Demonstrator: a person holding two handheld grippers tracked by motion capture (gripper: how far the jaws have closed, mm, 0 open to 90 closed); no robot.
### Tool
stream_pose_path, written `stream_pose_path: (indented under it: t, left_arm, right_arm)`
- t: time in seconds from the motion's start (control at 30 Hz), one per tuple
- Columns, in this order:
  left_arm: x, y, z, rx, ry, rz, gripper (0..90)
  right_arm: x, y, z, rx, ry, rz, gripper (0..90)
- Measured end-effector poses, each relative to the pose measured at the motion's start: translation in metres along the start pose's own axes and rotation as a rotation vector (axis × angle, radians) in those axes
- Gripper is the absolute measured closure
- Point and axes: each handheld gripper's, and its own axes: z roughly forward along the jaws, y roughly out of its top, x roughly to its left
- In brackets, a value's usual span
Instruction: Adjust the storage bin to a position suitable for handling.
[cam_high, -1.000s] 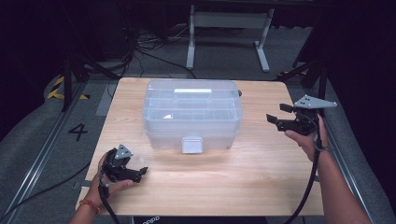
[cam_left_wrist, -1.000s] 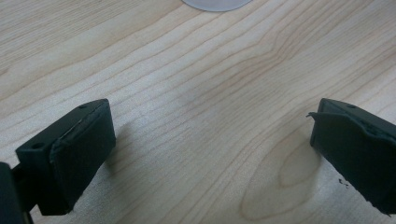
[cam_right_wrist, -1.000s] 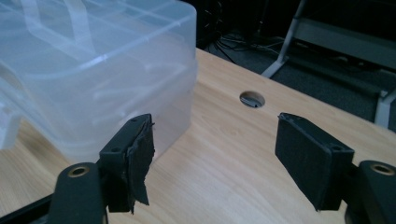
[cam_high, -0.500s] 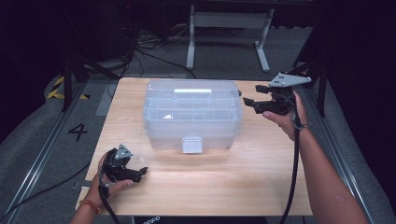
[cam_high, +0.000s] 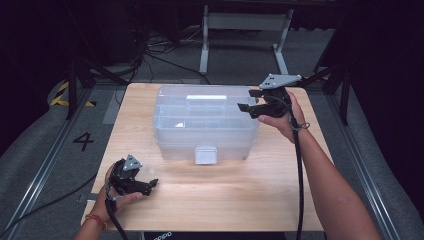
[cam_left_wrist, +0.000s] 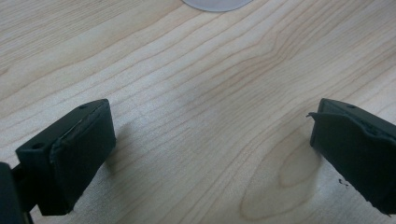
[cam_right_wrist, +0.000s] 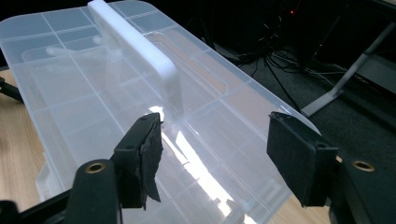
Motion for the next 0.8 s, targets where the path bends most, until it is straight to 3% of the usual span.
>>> stream_pose_path:
  t: [0.13,0.23,0.57,0.8]
  left_arm:
    - [0.000,0.000,0.000,0.000,0.001,0.000,0.5]
    - [0.000,0.000,0.000,-0.001,0.005,0.005,0.6]
    - [0.001,0.000,0.000,-0.002,0.004,0.006,0.6]
    - [0.001,0.000,0.000,-0.004,0.004,0.005,0.7]
  right_arm:
    - [0.003,0.003,0.007,0.012,0.012,-0.002,38.8]
    - [0.007,0.007,0.013,0.017,0.018,-0.013,45.5]
    - [0.013,0.013,0.028,0.046,0.042,-0.024,47.9]
    - [0.016,0.016,0.038,0.063,0.057,-0.037,54.4]
